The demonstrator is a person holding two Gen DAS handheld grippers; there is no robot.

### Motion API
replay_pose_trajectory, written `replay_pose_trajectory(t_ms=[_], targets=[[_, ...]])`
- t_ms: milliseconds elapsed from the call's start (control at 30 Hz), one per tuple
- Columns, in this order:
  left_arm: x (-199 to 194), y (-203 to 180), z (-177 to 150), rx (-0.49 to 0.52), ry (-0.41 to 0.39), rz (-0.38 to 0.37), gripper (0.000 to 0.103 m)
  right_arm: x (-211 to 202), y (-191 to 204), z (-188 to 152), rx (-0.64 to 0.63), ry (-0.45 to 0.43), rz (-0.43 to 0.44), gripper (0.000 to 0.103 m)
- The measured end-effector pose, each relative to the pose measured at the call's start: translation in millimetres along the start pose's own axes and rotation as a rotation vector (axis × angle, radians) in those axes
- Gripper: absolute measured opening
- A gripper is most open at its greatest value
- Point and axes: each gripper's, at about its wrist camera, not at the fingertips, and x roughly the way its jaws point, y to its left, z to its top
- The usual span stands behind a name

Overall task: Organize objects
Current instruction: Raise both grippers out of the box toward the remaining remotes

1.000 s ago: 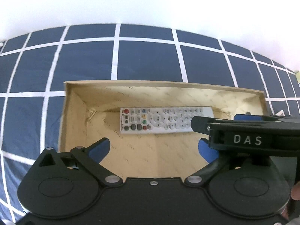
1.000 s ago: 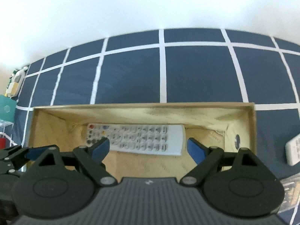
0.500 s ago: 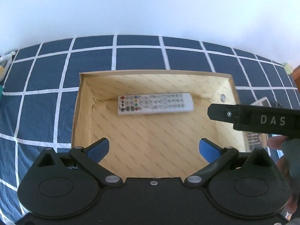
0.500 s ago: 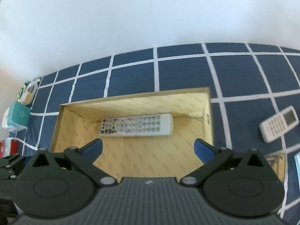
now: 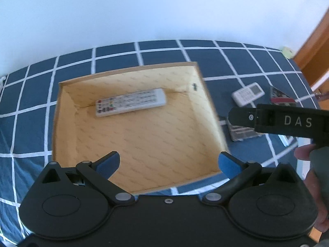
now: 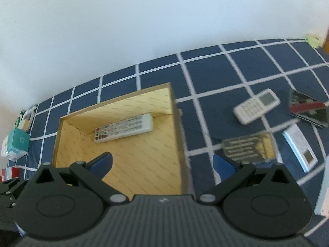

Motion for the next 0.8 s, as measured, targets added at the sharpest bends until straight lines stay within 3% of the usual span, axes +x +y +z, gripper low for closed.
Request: replay_pose_trajectory(t_ms=[333,800], targets=[[-1,-62,-8,0.033,0.004,-0.012,0.103,-35,-62,-15,0.056,-0.021,-0.024,0.103],[31,-139,7,-0.078,0.017,0.040,0.103,-46,-162,9,0.025,0.006,-0.020,0.103]])
